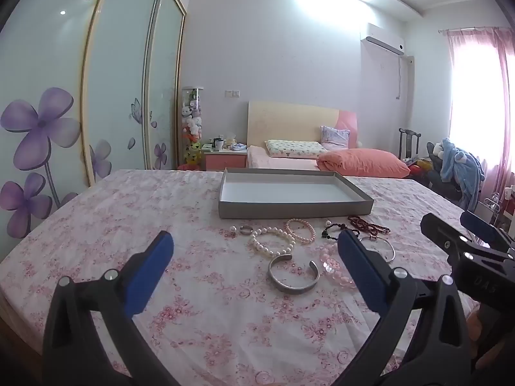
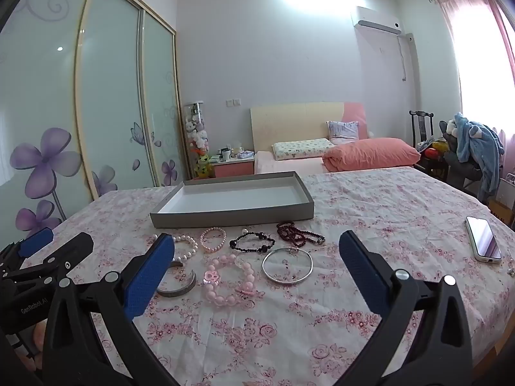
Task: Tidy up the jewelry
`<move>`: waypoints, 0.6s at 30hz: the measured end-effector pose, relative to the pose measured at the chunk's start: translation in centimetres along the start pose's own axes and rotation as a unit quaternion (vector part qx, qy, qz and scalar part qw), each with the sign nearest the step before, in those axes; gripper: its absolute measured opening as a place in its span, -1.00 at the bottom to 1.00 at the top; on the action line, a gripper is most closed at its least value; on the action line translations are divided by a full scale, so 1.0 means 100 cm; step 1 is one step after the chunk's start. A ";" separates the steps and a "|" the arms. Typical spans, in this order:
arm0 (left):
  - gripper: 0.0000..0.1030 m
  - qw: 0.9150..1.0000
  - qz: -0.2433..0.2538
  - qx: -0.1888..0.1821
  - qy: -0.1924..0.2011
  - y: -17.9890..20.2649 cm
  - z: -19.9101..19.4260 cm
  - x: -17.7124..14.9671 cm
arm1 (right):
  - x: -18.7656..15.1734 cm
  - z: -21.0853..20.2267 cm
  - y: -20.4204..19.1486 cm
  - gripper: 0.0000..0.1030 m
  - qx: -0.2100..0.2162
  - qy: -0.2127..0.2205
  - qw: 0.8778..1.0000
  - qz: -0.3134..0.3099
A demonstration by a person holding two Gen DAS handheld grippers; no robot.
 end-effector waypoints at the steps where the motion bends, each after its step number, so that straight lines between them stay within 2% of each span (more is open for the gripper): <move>1: 0.92 1.000 0.000 0.000 0.000 0.000 0.000 0.000 | 0.000 0.000 0.000 0.97 0.000 0.000 1.000 0.000; 18: 0.92 1.000 0.003 0.003 0.001 0.001 0.000 0.000 | -0.002 0.001 0.002 0.97 0.000 -0.001 1.000 0.000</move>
Point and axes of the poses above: each gripper's, at about its wrist camera, not at the fingertips, and z roughly the way its jaws point, y to its right, x to its top, the point moved 1 cm from there along z, roughly the way its jaws point, and after that the axes turned 8 degrees about y, right-handed, at the moved point
